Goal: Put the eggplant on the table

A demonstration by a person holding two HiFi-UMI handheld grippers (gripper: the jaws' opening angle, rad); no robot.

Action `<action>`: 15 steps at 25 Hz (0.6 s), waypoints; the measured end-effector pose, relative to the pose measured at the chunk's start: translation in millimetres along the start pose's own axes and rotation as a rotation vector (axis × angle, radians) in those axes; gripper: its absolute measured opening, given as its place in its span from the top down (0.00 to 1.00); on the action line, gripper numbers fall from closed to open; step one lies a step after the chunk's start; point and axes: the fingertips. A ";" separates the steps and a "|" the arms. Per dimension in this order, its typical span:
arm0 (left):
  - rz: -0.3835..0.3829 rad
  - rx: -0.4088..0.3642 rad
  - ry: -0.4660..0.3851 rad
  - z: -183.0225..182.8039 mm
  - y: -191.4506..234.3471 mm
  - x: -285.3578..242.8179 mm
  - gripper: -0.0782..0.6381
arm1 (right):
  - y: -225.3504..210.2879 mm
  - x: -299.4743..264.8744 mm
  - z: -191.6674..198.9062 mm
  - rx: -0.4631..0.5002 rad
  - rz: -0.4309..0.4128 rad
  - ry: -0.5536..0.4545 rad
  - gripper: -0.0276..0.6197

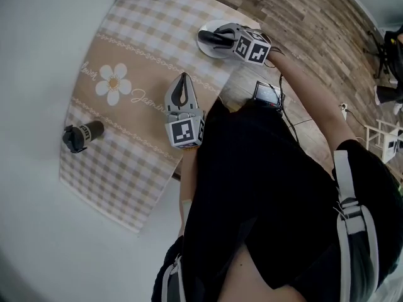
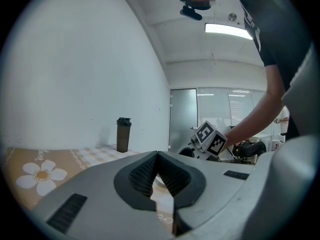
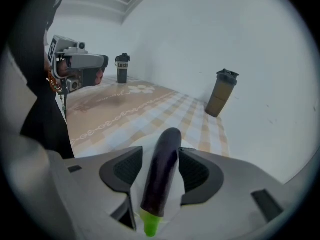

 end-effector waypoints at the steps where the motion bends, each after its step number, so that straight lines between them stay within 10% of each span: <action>1: -0.002 -0.001 -0.001 -1.3 -0.8 -1.1 0.91 | -1.2 2.5 -3.4 0.005 0.001 -0.007 0.59; 15: 0.000 -0.042 -0.034 -27.8 -20.4 -23.1 0.91 | -14.3 53.0 -57.6 0.084 0.053 -0.154 0.59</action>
Point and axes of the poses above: the fingertips, and each gripper's own axes: x backward along the fingers, y to its left, z out of its underside, and after that the axes turned 3 degrees about -x, right-handed
